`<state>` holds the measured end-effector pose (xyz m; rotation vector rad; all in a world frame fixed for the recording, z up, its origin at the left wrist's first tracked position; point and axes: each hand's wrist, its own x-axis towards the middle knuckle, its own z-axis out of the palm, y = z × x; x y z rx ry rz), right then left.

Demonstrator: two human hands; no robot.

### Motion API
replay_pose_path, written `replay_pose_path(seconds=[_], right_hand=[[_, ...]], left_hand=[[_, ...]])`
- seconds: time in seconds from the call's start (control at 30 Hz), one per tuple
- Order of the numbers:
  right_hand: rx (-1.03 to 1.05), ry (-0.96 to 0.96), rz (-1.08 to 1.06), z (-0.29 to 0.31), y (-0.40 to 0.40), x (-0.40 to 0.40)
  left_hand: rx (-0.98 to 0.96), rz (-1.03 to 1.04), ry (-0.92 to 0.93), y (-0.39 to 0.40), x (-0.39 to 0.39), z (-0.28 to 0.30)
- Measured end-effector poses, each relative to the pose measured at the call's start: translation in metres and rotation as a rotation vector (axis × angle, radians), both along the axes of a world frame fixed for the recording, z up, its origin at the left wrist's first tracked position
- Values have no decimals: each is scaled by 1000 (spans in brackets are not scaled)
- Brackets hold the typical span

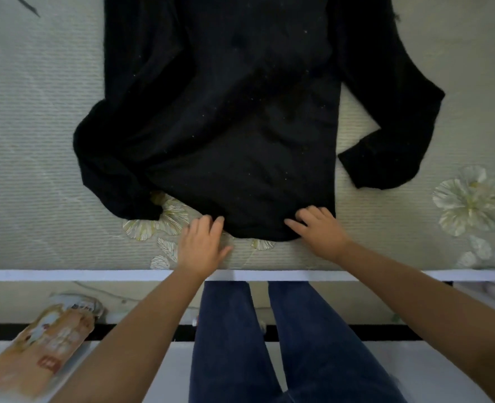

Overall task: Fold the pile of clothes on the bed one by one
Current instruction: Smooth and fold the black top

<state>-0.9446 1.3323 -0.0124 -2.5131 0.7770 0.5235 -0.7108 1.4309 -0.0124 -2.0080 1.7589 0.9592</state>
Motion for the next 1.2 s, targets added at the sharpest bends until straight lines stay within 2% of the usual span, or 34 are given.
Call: replay_pose_path(seconds=[0.13,0.23,0.3,0.4,0.57,0.67,0.73,0.87,0.93,1.0,1.07,1.2], right_hand=[[54,-159,-108,5,-9,9],[164,-48,-279,17,-10,0],[174,-88,-345,35,-7,-14],[72,-256,-303,70,0,-26],[-65,-281,-384,102,-3,-48],[-169,-280,-446,110,-5,-56],[-231,-259,-475,114,-6,-61],[-292,-178,-344,112,8,-65],[-314,-132,-236,105,22,-64],[-334,-80,-176,93,36,-67],[-354,-31,-174,83,48,-69],[-345,17,-217,70,54,-73]], left_hand=[[-172,0,-39,-12,-20,-3],[-95,176,-58,-26,-39,-16],[-175,259,-80,-33,-45,-27],[-301,316,-40,-39,-37,-23],[-636,599,-4,-26,5,20],[-748,655,-34,-17,38,46],[-786,549,-10,-6,59,60],[-951,-146,150,25,86,78],[-937,-364,160,39,94,81],[-879,-483,143,52,102,81],[-850,-487,77,62,110,79],[-737,-98,-98,61,123,77]])
